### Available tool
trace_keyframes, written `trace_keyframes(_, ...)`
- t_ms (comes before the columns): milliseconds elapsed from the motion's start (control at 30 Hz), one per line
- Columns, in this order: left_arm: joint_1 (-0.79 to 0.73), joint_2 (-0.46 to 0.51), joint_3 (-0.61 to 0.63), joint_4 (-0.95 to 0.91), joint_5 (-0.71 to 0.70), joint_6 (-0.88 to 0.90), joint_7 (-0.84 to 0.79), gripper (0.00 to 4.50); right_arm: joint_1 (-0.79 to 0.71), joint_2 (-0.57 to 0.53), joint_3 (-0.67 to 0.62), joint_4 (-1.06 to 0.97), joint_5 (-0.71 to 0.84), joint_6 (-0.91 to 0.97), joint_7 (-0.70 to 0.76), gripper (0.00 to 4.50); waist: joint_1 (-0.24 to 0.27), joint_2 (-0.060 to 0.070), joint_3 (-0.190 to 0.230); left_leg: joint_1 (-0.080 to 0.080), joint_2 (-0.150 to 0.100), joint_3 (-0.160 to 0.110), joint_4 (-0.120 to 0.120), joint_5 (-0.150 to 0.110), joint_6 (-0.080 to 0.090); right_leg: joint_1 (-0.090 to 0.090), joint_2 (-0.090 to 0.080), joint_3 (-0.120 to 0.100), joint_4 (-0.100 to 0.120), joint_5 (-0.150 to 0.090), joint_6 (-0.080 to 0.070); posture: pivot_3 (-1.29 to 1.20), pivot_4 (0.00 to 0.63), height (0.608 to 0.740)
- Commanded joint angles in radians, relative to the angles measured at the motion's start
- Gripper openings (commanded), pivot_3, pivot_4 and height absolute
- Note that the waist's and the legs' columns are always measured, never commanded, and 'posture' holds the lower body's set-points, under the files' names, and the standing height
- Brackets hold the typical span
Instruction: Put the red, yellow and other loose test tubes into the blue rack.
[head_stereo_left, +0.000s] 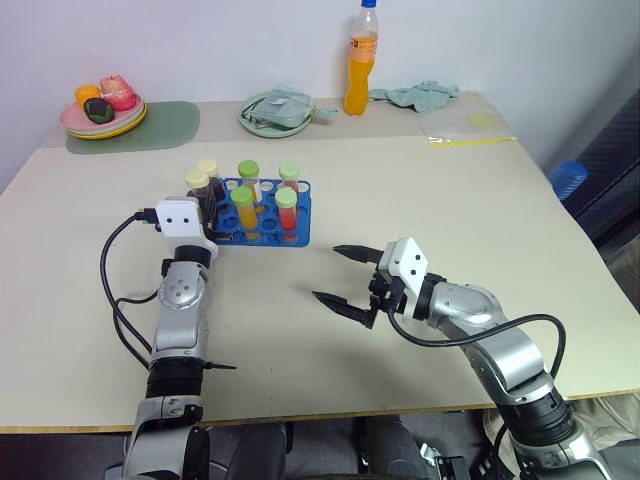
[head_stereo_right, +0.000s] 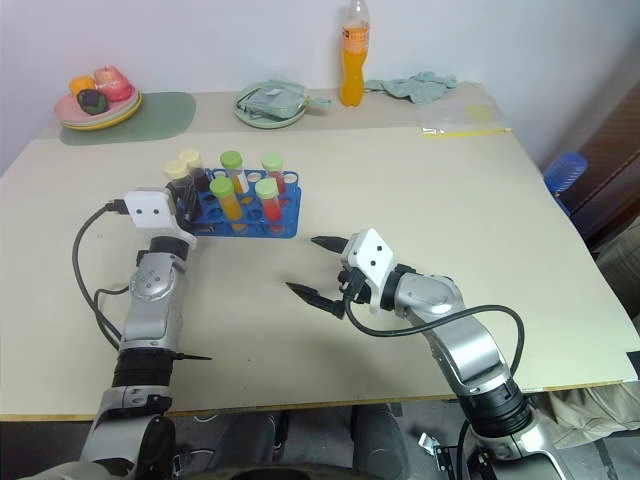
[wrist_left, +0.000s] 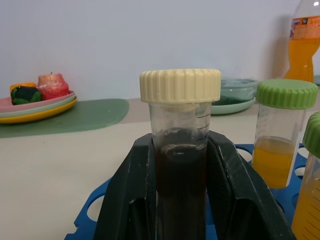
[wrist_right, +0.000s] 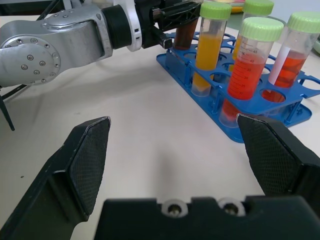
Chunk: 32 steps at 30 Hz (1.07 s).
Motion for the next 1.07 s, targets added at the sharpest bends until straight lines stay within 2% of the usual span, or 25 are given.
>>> trace_keyframes(33,-0.004,0.000,0.015,-0.036,-0.031,-0.019,-0.002,2.14,-0.001,0.006,-0.012,-0.036,0.003,-0.023,-0.005,4.50,-0.001,0.000,0.000,0.000,0.000,0.000,0.000,0.000,0.000,0.000,0.000,0.000,0.000,0.000,0.000,0.00,0.150,0.740)
trace_keyframes(167,0.036,0.016,0.036,-0.119,-0.076,-0.011,-0.029,4.21,-0.008,0.002,-0.030,-0.041,0.011,-0.030,-0.007,4.50,-0.004,0.000,0.000,0.000,0.000,0.000,0.000,0.000,0.000,0.000,0.000,0.000,0.000,0.000,0.000,0.00,0.150,0.740)
trace_keyframes(267,0.101,0.071,0.088,-0.236,-0.152,0.053,-0.075,4.21,-0.027,-0.014,-0.085,-0.067,0.053,0.007,-0.010,4.50,-0.008,0.000,0.000,0.000,0.001,0.000,-0.001,0.000,0.000,-0.001,0.000,0.000,0.000,0.000,0.000,0.00,0.150,0.740)
trace_keyframes(333,0.163,0.146,0.128,-0.308,-0.226,0.115,-0.153,4.21,-0.028,-0.038,-0.139,-0.095,0.096,0.047,-0.005,4.50,-0.007,0.000,0.000,0.000,0.001,0.000,-0.001,0.000,0.000,-0.001,0.000,0.001,0.000,0.000,0.000,0.00,0.150,0.740)
trace_keyframes(500,0.350,0.357,0.210,-0.420,-0.344,0.281,-0.346,4.21,0.053,-0.175,-0.340,-0.117,0.233,0.159,0.049,4.50,0.002,0.001,0.000,0.001,0.001,0.000,-0.002,0.000,0.001,0.000,0.000,0.001,-0.002,0.000,0.000,0.00,0.150,0.740)
trace_keyframes(600,0.429,0.446,0.222,-0.422,-0.351,0.332,-0.435,4.21,0.102,-0.250,-0.458,-0.045,0.258,0.175,0.075,4.50,0.007,0.001,0.000,0.002,0.001,0.000,-0.002,-0.001,0.001,0.004,0.000,-0.001,-0.004,0.000,0.000,0.00,0.150,0.740)
trace_keyframes(833,0.462,0.482,0.220,-0.430,-0.350,0.382,-0.491,4.21,0.178,-0.348,-0.540,0.096,0.203,0.079,0.137,4.50,-0.001,0.001,0.000,0.002,0.002,0.001,-0.003,-0.001,0.001,0.005,0.000,-0.001,-0.005,0.000,-0.001,0.00,0.150,0.740)
trace_keyframes(1067,0.446,0.435,0.207,-0.452,-0.337,0.408,-0.445,4.21,0.203,-0.333,-0.506,0.105,0.172,0.031,0.131,4.50,-0.003,0.002,0.000,0.002,0.003,0.001,-0.003,-0.001,0.001,0.004,0.000,0.000,-0.005,0.000,-0.001,0.00,0.150,0.740)
